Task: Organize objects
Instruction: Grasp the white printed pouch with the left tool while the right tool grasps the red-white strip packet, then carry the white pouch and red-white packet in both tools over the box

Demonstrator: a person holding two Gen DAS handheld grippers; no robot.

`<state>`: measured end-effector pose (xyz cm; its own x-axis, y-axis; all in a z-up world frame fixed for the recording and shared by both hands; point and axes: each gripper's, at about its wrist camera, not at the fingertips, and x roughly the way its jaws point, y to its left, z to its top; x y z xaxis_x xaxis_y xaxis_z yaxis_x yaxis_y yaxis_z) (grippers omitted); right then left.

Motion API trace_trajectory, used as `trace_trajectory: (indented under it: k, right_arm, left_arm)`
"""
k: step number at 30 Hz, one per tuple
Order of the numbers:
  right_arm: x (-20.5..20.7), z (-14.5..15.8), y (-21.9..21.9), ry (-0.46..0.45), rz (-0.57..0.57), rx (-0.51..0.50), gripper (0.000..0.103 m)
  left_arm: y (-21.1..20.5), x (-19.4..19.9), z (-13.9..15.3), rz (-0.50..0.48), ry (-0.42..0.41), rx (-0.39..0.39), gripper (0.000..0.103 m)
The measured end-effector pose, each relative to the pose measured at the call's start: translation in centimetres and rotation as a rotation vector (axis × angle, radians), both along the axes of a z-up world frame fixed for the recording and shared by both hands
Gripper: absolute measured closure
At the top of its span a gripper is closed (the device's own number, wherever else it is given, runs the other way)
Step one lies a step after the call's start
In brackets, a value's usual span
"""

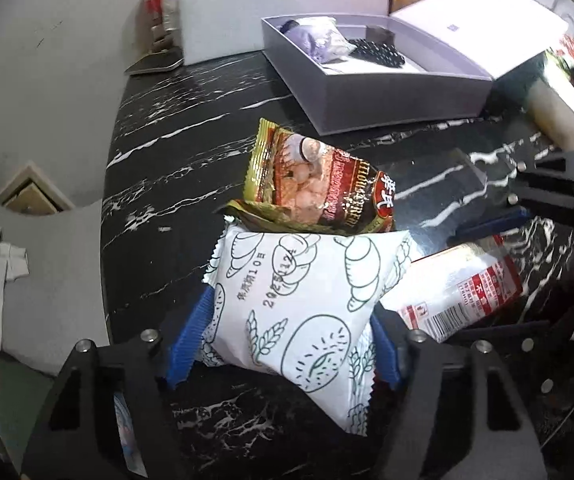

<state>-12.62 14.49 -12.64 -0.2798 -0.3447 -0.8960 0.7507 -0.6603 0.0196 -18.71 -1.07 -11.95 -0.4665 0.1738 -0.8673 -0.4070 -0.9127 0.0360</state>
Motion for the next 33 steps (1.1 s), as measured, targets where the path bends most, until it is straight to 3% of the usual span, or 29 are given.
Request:
trace_trajectory:
  k: [7, 17, 22, 26, 28, 29, 31, 32, 33]
  right_arm:
    - [-0.2, 0.4, 1.8, -0.006, -0.079, -0.005, 0.045]
    - [0.5, 0.6, 5.1, -0.015, -0.161, -0.001, 0.044]
    - [0.4, 0.3, 5.4, -0.015, -0.168, 0.023, 0.038]
    - [0.3, -0.1, 5.4, -0.004, -0.171, 0.03, 0.027]
    - [0.3, -0.2, 5.4, 0.0, -0.172, 0.024, 0.026]
    - [0.3, -0.2, 5.5, 0.003, -0.172, 0.02, 0.026]
    - [0.3, -0.2, 5.5, 0.009, -0.173, 0.016, 0.028]
    - [0.4, 0.0, 5.6, 0.014, -0.171, 0.005, 0.042]
    - [0.3, 0.1, 5.7, 0.018, -0.182, 0.006, 0.047]
  left_arm:
    - [0.3, 1.1, 0.6, 0.029, -0.023, 0.03, 0.038]
    - [2.2, 2.2, 0.2, 0.055, -0.025, -0.018, 0.037]
    - [2.6, 2.0, -0.8, 0.06, -0.024, -0.049, 0.032]
    - [2.2, 1.4, -1.0, 0.068, -0.036, 0.005, 0.027]
    - [2.1, 1.3, -1.1, 0.064, -0.034, 0.019, 0.027]
    - [2.0, 1.3, -1.1, 0.061, -0.026, 0.023, 0.034]
    - [2.0, 1.4, -0.9, 0.062, -0.011, 0.022, 0.041]
    - [2.0, 1.4, -0.9, 0.062, -0.009, 0.019, 0.042]
    - [2.0, 1.3, -0.8, 0.063, -0.006, 0.02, 0.043]
